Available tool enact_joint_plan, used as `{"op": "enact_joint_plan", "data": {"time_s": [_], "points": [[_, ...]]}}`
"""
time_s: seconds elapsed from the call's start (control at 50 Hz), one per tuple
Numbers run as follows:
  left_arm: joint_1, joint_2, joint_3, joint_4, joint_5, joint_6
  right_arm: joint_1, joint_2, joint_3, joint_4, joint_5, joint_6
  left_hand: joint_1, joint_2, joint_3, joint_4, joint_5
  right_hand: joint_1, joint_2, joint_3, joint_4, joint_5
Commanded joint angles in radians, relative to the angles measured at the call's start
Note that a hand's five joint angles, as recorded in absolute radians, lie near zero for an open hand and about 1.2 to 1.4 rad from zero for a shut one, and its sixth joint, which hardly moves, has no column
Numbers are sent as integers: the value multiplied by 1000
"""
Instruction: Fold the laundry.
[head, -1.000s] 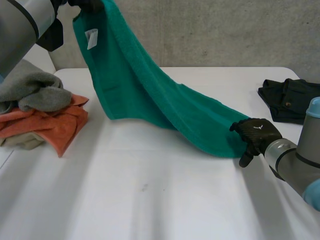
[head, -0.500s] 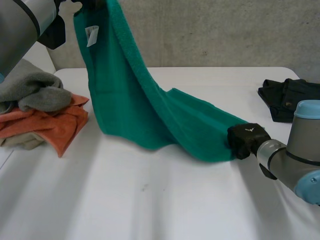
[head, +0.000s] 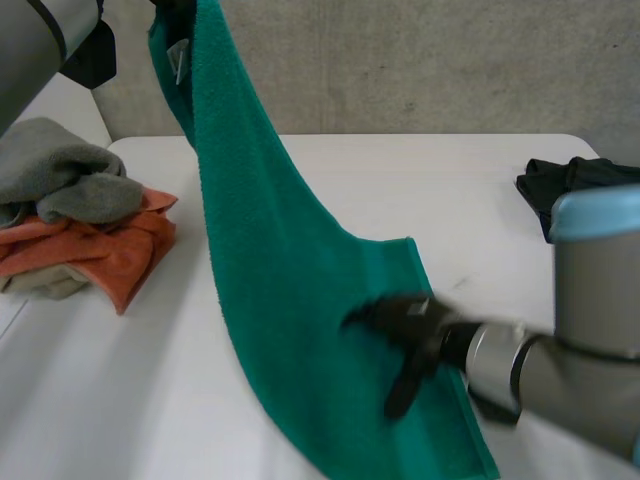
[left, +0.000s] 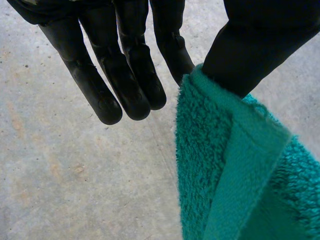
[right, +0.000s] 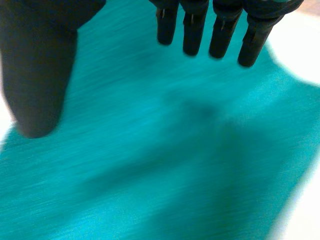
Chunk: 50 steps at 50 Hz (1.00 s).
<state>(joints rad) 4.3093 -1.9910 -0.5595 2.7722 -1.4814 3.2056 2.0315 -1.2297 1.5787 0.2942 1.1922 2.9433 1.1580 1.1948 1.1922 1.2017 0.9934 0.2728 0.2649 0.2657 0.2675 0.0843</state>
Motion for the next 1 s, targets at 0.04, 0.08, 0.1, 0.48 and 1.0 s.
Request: {"op": "enact_joint_plan", "data": {"time_s": [0.04, 0.08, 0.1, 0.48, 1.0], "points": [[3, 118, -60, -80, 36, 43, -83, 68, -333, -20, 102, -79, 238, 201, 204, 195, 228, -98, -90, -91, -93, -84], [3, 162, -88, -94, 62, 65, -65, 158, -461, -18, 107, -63, 238, 201, 204, 195, 228, -98, -90, -91, -93, -84], [3, 179, -98, -95, 70, 69, -56, 192, -506, -17, 109, -53, 238, 201, 204, 195, 228, -98, -90, -91, -93, -84], [53, 308, -247, -25, 132, 89, 72, 849, -1297, 8, 219, 34, 238, 201, 204, 195, 228, 1123, 1131, 1131, 1129, 1137], [181, -52, -61, 308, -45, 86, -137, 170, -610, -619, 221, 7, 238, 201, 204, 195, 228, 1123, 1131, 1131, 1129, 1137]]}}
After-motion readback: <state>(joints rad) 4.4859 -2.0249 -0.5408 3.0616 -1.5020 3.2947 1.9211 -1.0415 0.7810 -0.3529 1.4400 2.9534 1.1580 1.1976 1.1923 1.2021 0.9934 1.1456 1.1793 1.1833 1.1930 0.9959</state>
